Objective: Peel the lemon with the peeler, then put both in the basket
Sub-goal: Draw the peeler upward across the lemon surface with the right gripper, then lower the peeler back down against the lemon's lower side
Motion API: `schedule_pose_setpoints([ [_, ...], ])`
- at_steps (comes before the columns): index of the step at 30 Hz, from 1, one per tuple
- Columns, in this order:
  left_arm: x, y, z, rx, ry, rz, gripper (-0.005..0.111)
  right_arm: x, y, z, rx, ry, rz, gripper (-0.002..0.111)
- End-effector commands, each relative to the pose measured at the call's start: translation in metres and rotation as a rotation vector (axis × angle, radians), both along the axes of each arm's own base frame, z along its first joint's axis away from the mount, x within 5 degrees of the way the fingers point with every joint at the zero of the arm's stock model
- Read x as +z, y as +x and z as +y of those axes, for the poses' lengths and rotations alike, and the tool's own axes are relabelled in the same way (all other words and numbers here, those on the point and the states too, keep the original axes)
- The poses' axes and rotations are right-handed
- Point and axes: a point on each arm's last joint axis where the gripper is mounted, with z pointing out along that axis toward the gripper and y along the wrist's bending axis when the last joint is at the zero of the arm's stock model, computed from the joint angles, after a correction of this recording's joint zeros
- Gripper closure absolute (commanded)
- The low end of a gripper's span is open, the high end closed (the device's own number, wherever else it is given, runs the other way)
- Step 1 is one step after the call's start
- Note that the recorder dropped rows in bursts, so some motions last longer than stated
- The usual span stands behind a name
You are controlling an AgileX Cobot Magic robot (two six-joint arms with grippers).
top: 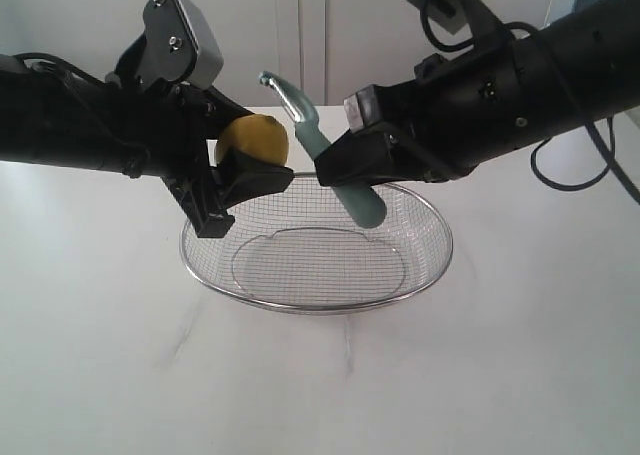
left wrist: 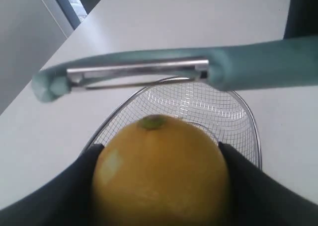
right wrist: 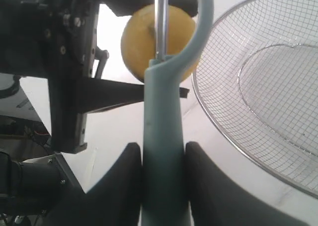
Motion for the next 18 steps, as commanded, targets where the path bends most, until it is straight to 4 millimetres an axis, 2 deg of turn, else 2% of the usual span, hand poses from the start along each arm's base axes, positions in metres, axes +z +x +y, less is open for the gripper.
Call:
schedule_pose_setpoints([
  [1, 0.004, -0.002, -0.001, -0.004, -0.027, 0.008, 0.107, 0.009, -0.007, -0.003, -0.002, 0.001, -0.035, 0.108],
  [7, 0.005, -0.002, -0.001, -0.001, -0.021, 0.001, 0.107, 0.003, 0.001, -0.012, -0.083, -0.110, -0.080, 0.108],
  [12, 0.014, -0.006, 0.003, 0.016, -0.031, -0.033, 0.107, -0.008, 0.010, -0.016, -0.149, -0.186, -0.053, 0.108],
  [18, 0.022, -0.010, 0.005, 0.016, -0.044, -0.057, 0.107, -0.039, 0.019, -0.007, -0.148, -0.148, 0.088, 0.108],
])
